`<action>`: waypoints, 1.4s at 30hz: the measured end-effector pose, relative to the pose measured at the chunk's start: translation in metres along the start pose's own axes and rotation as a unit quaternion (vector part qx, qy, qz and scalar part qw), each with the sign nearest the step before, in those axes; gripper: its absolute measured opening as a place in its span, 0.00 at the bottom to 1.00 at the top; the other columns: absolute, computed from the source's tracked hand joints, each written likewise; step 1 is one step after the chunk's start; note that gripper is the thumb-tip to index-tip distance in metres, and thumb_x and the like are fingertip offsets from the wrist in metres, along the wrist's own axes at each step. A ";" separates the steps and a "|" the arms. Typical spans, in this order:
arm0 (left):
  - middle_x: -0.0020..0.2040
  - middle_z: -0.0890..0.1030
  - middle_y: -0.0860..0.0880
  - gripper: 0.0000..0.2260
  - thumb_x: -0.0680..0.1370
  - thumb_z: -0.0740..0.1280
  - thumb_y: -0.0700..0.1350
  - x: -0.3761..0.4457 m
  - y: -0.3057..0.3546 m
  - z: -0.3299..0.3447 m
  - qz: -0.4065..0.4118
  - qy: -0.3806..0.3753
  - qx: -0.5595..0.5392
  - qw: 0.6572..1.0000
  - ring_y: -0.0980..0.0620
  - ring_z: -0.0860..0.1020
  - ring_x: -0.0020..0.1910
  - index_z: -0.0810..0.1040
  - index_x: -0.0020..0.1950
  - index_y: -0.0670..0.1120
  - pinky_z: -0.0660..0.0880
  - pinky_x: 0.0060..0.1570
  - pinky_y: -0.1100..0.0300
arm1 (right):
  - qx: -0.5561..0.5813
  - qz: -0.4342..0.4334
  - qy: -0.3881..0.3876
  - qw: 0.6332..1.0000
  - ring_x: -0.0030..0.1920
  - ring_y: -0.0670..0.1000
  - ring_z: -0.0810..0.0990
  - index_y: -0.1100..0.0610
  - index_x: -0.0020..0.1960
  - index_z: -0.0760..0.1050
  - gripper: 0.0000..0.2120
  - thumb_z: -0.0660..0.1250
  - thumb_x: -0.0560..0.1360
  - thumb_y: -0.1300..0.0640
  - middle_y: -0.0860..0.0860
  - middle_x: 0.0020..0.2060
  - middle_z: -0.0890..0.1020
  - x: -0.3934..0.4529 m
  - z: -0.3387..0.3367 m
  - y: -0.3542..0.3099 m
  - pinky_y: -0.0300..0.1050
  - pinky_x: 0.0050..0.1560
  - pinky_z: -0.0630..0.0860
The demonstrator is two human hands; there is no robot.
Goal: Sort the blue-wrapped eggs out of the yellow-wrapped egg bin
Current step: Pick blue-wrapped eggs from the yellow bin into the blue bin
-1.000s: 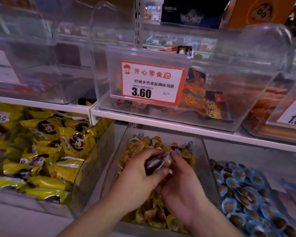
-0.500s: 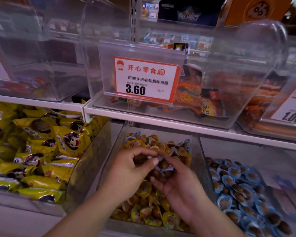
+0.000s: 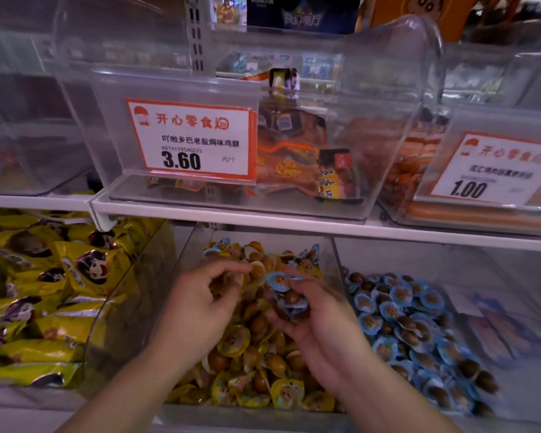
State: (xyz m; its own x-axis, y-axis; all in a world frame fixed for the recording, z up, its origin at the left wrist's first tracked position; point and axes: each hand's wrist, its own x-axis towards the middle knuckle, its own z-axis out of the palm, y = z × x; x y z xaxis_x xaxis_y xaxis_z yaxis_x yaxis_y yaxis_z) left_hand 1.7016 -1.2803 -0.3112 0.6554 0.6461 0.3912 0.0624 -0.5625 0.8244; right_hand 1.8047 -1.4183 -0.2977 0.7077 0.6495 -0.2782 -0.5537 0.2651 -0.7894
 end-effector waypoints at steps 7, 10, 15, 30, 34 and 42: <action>0.54 0.84 0.62 0.23 0.79 0.51 0.68 0.002 0.002 0.003 -0.026 -0.036 -0.042 0.998 0.62 0.79 0.58 0.82 0.57 0.61 0.74 0.64 0.50 | -0.058 -0.034 -0.043 0.997 0.32 0.54 0.81 0.60 0.54 0.83 0.09 0.64 0.79 0.60 0.60 0.39 0.83 -0.012 -0.005 -0.018 0.41 0.22 0.66; 0.52 0.83 0.64 0.18 0.79 0.55 0.64 0.005 0.007 0.006 -0.003 -0.027 -0.019 0.999 0.66 0.79 0.55 0.81 0.57 0.60 0.75 0.61 0.56 | -0.088 -0.087 -0.071 0.990 0.33 0.56 0.82 0.57 0.50 0.85 0.10 0.64 0.79 0.59 0.62 0.42 0.83 -0.013 -0.019 -0.041 0.42 0.23 0.68; 0.56 0.80 0.66 0.13 0.81 0.58 0.59 -0.005 0.010 0.021 0.074 -0.075 0.060 0.993 0.65 0.75 0.60 0.80 0.58 0.61 0.72 0.60 0.59 | -0.251 -0.188 0.039 0.949 0.33 0.52 0.81 0.54 0.53 0.81 0.08 0.63 0.82 0.59 0.54 0.34 0.83 -0.004 -0.080 -0.083 0.43 0.28 0.75; 0.69 0.71 0.61 0.28 0.74 0.56 0.72 -0.018 0.013 0.077 0.136 -0.366 0.338 0.857 0.57 0.66 0.71 0.69 0.71 0.62 0.60 0.73 0.55 | -0.425 -0.209 0.076 0.878 0.47 0.39 0.83 0.48 0.52 0.83 0.08 0.67 0.78 0.58 0.42 0.45 0.87 -0.015 -0.126 -0.083 0.29 0.42 0.76; 0.71 0.71 0.56 0.34 0.71 0.45 0.74 -0.014 0.012 0.084 0.152 -0.410 0.406 0.803 0.51 0.64 0.73 0.64 0.73 0.62 0.54 0.73 0.50 | -0.492 -0.141 -0.044 0.858 0.54 0.33 0.79 0.36 0.64 0.72 0.19 0.64 0.73 0.43 0.31 0.54 0.80 -0.011 -0.101 -0.048 0.29 0.49 0.75; 0.46 0.79 0.58 0.22 0.65 0.59 0.68 0.003 0.016 0.077 0.125 -0.358 0.415 0.827 0.56 0.71 0.52 0.79 0.51 0.58 0.58 0.66 0.53 | -0.469 -0.102 -0.048 0.876 0.48 0.42 0.84 0.38 0.68 0.71 0.31 0.65 0.66 0.38 0.39 0.49 0.84 -0.001 -0.103 -0.048 0.43 0.47 0.82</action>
State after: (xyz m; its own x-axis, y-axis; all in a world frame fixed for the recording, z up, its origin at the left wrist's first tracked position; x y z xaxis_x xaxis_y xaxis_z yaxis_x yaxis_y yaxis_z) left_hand 1.7627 -1.3271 -0.3280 0.9851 0.1519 -0.0810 0.1578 -0.9848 0.0724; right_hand 1.8761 -1.5047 -0.3157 0.6852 0.7252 -0.0677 0.2162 -0.2913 -0.9319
